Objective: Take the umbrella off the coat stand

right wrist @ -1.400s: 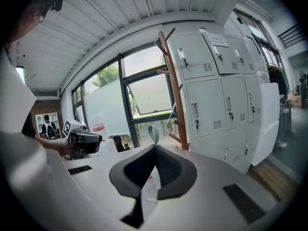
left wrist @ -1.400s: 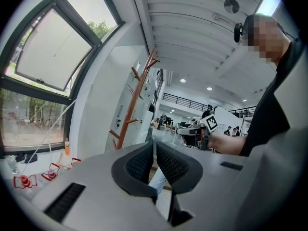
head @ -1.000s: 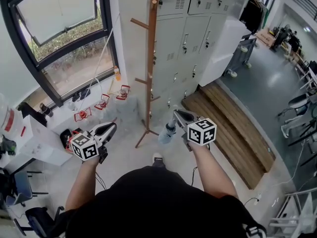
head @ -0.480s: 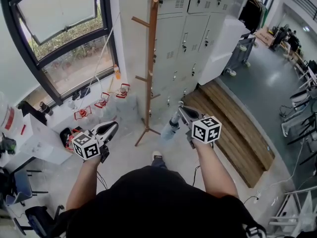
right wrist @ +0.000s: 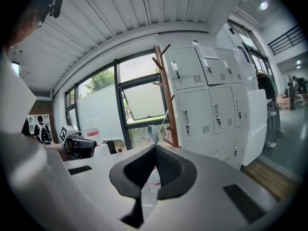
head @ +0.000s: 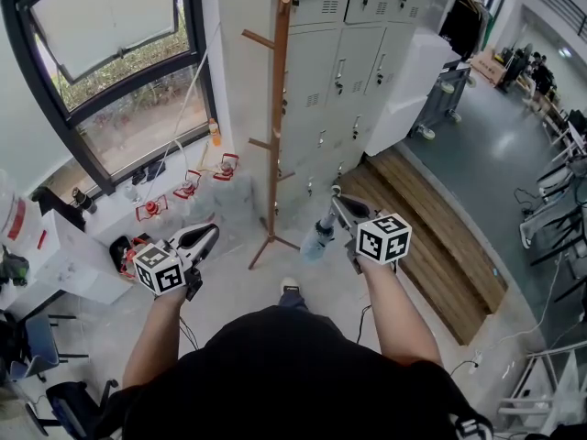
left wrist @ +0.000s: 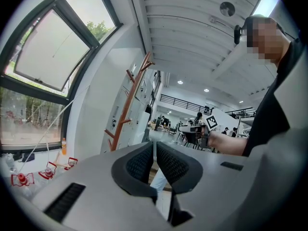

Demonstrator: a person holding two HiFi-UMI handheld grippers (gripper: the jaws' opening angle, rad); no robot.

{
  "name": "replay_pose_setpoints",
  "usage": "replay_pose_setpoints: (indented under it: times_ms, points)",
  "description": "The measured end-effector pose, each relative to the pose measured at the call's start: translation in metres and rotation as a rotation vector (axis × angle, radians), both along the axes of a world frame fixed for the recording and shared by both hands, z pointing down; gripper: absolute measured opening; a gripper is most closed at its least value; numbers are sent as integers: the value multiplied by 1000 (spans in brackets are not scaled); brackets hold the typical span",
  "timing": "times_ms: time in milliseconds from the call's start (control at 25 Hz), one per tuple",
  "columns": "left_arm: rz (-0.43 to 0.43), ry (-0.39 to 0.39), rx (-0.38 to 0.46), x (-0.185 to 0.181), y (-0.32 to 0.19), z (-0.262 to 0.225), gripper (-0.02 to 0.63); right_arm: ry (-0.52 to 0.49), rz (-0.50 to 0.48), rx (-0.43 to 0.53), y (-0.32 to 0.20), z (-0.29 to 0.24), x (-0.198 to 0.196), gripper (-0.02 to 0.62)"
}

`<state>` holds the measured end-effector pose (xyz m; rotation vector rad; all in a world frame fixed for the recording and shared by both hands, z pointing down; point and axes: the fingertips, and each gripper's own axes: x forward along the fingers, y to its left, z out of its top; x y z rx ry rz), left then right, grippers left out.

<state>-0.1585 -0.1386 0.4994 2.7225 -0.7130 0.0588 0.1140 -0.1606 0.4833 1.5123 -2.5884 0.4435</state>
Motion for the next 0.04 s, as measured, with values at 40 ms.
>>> replay_pose_setpoints:
  times_ms: [40]
  points:
    - [0, 0, 0, 0, 1, 0, 37, 0, 0, 0, 1, 0, 0, 15]
